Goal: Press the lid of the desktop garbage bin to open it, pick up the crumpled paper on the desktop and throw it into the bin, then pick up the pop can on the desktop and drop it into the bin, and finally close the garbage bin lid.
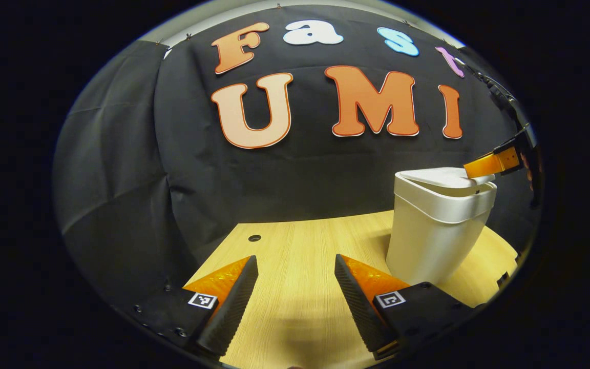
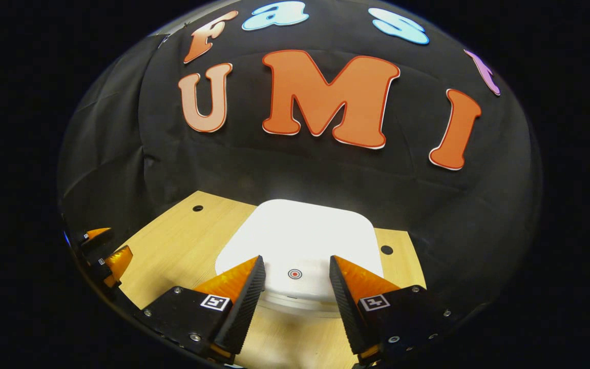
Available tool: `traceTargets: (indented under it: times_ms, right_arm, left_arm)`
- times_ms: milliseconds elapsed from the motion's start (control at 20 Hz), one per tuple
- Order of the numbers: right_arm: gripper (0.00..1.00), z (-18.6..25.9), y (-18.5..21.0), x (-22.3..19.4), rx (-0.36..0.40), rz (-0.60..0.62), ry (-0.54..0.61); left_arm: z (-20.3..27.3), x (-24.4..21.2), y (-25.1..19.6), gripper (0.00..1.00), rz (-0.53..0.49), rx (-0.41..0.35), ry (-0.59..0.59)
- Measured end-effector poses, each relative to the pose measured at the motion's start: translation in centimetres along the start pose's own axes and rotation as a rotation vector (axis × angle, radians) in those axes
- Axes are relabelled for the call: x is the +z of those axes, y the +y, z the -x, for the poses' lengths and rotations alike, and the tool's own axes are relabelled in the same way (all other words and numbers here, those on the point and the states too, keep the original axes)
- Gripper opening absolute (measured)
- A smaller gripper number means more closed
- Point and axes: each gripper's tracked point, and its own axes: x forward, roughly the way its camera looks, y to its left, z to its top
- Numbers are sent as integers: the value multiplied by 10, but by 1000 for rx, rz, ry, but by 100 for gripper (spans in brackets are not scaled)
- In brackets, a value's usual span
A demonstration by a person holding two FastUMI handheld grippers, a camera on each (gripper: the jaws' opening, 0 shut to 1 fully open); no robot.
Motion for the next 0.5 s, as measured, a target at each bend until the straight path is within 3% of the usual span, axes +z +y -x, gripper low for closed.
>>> traceTargets:
  times_ms: [250,500]
  right_arm:
    - [76,-4,6,-9,20,-55,22]
    - [76,-8,4,-13,-16,-86,27]
  left_arm:
    - [-3,-1,0,96,7,0,13]
    - [-10,-4,-4,96,14,-6,33]
